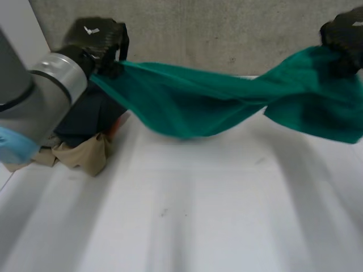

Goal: Fold the laundry.

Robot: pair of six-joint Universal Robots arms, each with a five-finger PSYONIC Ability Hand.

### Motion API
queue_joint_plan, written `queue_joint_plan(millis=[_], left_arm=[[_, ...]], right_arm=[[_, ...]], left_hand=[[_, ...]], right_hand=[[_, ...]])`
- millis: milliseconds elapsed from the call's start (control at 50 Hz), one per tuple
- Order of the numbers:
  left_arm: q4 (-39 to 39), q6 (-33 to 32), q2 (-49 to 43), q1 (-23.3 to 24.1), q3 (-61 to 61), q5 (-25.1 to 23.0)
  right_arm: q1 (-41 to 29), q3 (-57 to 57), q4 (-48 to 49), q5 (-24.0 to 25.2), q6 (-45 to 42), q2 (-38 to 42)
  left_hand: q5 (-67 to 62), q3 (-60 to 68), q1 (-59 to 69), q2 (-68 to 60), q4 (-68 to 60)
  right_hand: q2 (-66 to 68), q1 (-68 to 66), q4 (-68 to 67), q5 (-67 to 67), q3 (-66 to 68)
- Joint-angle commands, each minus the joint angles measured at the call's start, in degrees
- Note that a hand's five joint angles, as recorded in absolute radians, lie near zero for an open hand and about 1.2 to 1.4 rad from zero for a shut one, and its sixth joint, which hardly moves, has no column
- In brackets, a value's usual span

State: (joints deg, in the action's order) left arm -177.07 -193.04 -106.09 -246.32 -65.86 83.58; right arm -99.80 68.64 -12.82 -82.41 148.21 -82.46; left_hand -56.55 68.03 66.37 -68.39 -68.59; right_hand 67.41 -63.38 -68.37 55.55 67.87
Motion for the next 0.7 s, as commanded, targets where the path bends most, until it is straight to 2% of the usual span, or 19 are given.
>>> queue_joint_plan(millis=[20,180,220,260,320,420,500,580,620,700], left_arm=[[-0.2,-0.1,5.2,0.8,-8.6,-0.3],[-3.6,-0.5,1.3,3.9,-14.1,-0.1],[-4.2,-0.6,-0.9,4.6,-13.8,-0.1],[-4.4,-0.5,-3.8,5.6,-12.5,0.3],[-4.2,-0.1,-5.4,6.1,-10.6,0.6],[-4.2,-0.1,-5.3,6.4,-9.7,0.4],[-4.3,0.2,-4.4,7.1,-9.0,0.4],[-4.2,0.3,-3.0,8.4,-7.8,0.4],[-4.2,0.3,-2.2,8.8,-7.6,0.4],[-4.2,0.3,-0.4,9.6,-7.3,0.3]], right_arm=[[0.4,-3.3,-2.0,1.0,-1.4,2.8],[-1.0,-4.8,6.0,0.3,-1.9,20.2],[-2.2,-6.1,10.2,-0.5,-2.3,25.7],[-2.6,-6.2,12.8,-1.3,-2.7,28.0],[-2.9,-6.2,17.2,-4.7,-3.5,29.6],[-2.9,-2.5,17.4,-6.2,-2.6,25.0],[-2.5,3.8,13.5,-6.1,-2.6,17.9],[-2.2,9.1,5.4,-5.7,-2.7,12.1],[-2.2,12.5,-0.3,-4.8,-2.8,9.3],[-2.2,18.2,-4.0,-1.4,-3.0,7.3]], left_hand=[[-13.5,12.0,13.6,-11.6,-11.4],[-13.5,12.0,13.6,-11.6,-11.4],[-13.5,12.0,13.6,-11.6,-11.4],[-13.5,12.0,13.6,-11.6,-11.4],[-13.5,12.0,13.6,-11.6,-11.4],[-13.5,12.0,13.6,-11.6,-11.4],[-13.5,12.0,13.6,-11.6,-11.4],[-13.5,12.0,13.6,-11.6,-11.4],[-13.5,12.0,13.6,-11.6,-11.4],[-13.5,12.0,13.6,-11.6,-11.4]], right_hand=[[12.6,-16.6,-11.6,14.5,12.1],[12.6,-16.6,-11.6,14.5,12.1],[-27.0,23.0,28.0,-25.2,-27.5],[-57.4,53.4,58.4,-55.5,-57.9],[-57.4,53.4,58.4,-55.5,-57.9],[-57.4,53.4,58.4,-55.5,-57.9],[-57.4,53.4,58.4,-55.5,-57.9],[-53.5,49.4,54.4,-51.6,-53.9],[-49.6,45.6,50.6,-47.7,-50.1],[-43.4,39.3,44.3,-41.5,-43.8]])
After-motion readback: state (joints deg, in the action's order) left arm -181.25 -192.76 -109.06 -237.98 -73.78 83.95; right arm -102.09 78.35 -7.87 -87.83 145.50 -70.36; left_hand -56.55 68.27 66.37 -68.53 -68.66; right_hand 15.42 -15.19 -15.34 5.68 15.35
